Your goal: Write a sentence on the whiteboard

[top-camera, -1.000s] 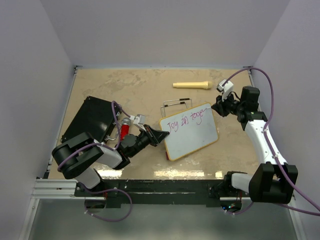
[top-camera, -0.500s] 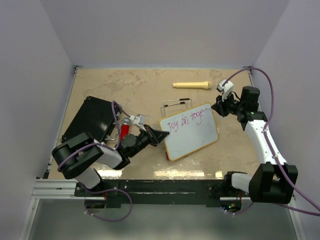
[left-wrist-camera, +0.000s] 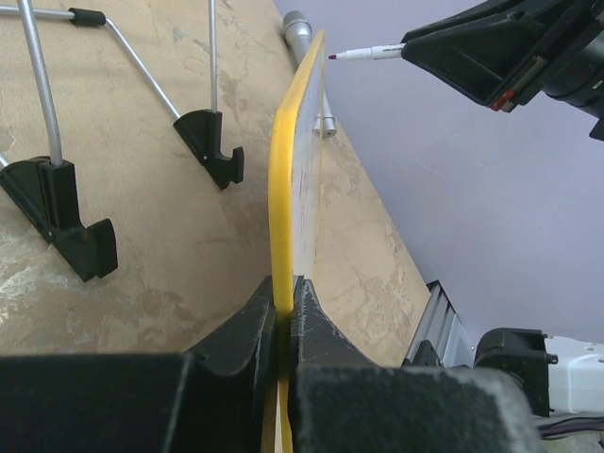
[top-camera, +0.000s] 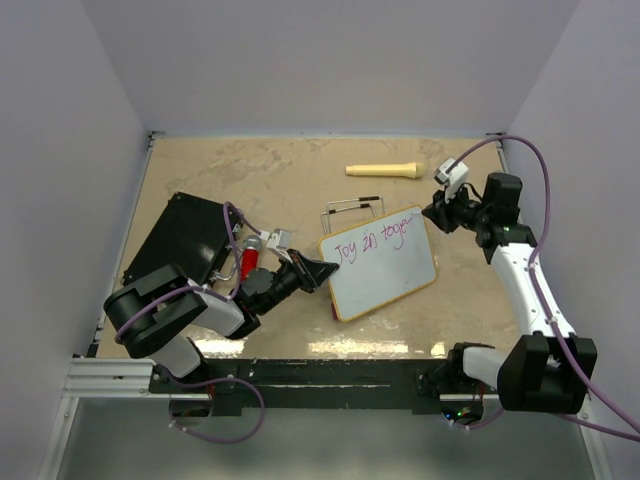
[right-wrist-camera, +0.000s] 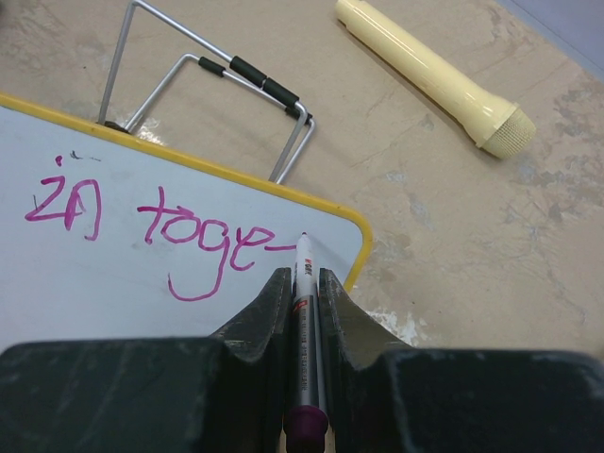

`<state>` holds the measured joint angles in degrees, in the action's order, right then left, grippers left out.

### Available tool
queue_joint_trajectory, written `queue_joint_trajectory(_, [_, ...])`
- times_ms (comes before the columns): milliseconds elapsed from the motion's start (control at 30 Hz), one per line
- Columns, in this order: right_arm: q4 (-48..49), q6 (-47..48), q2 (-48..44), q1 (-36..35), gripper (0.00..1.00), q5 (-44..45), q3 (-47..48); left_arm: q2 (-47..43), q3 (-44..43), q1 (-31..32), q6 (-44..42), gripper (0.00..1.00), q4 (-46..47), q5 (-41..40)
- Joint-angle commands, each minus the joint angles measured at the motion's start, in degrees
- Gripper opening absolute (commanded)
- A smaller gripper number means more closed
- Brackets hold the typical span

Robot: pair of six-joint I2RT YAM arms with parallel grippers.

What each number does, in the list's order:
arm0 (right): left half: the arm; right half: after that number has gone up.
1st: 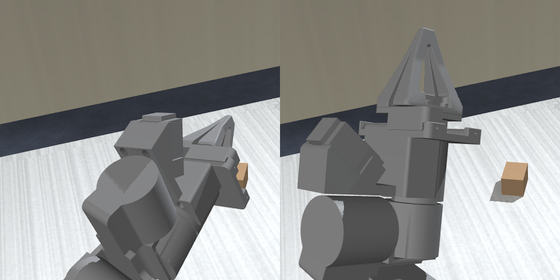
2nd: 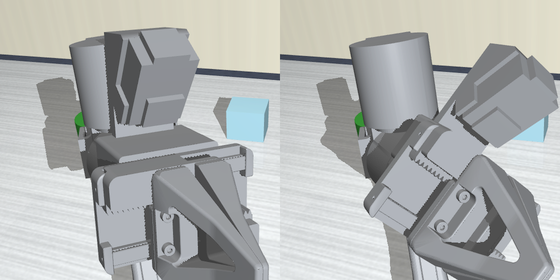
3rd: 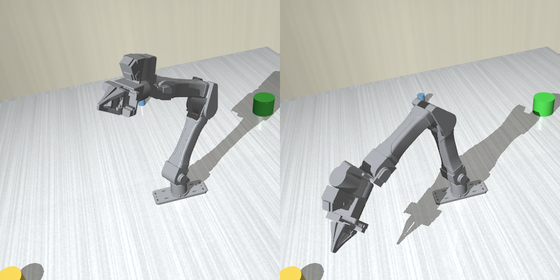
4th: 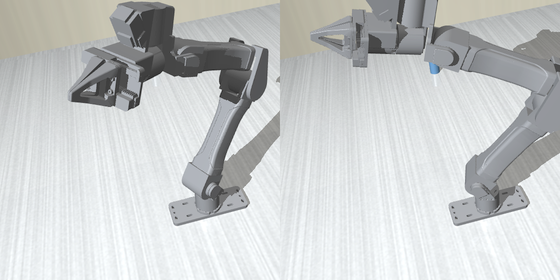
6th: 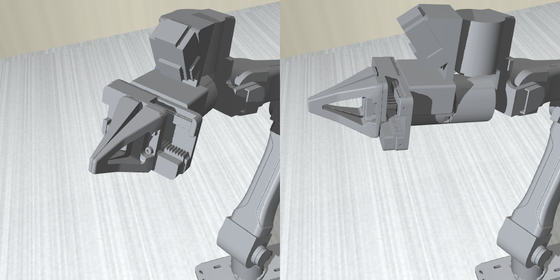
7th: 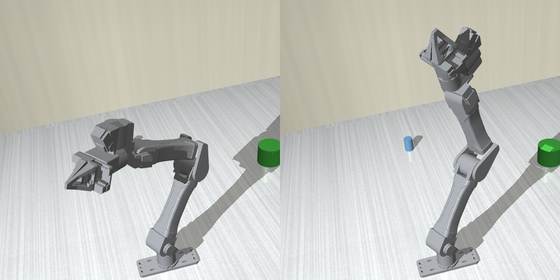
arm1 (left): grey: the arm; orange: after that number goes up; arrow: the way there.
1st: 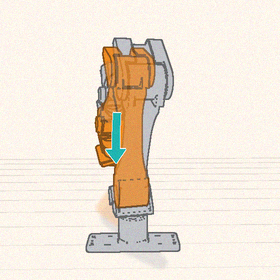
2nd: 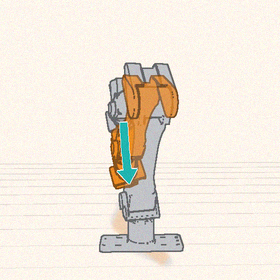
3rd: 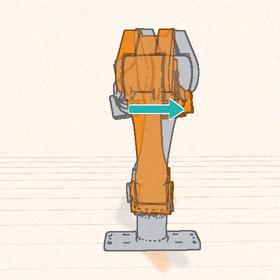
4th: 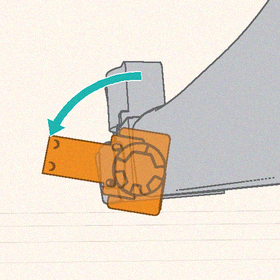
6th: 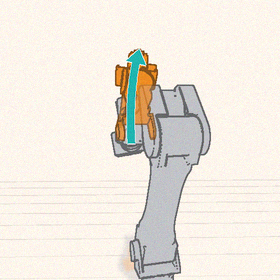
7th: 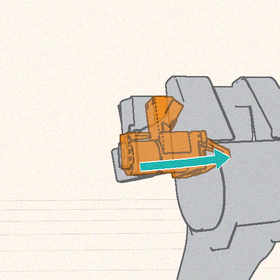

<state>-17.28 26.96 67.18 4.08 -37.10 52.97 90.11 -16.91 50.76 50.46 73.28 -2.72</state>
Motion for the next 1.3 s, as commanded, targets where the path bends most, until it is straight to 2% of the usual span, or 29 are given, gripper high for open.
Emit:
queue_joint_trajectory(0, [1.98, -0.86, 0.85, -0.3, 0.0, -1.83, 0.2, 0.6, 0.91, 0.21, -4.14, 0.0, 0.46, 1.58])
queue_joint_trajectory(333, [1.37, -0.42, 2.52, -0.3, 0.0, -2.18, 0.2, 0.69, 0.91, 0.21, -4.05, 0.0, 0.64, 1.67])
queue_joint_trajectory(933, [-7.24, 5.73, 3.22, -0.3, 0.0, -3.5, 0.56, 0.16, 1.0, -0.05, -4.14, 0.0, 0.2, 1.49])
queue_joint_trajectory(1267, [-6.11, 4.51, 2.44, -0.3, 0.0, 0.53, 0.38, 0.33, 1.0, -0.05, -4.14, 0.0, 0.29, 1.58])
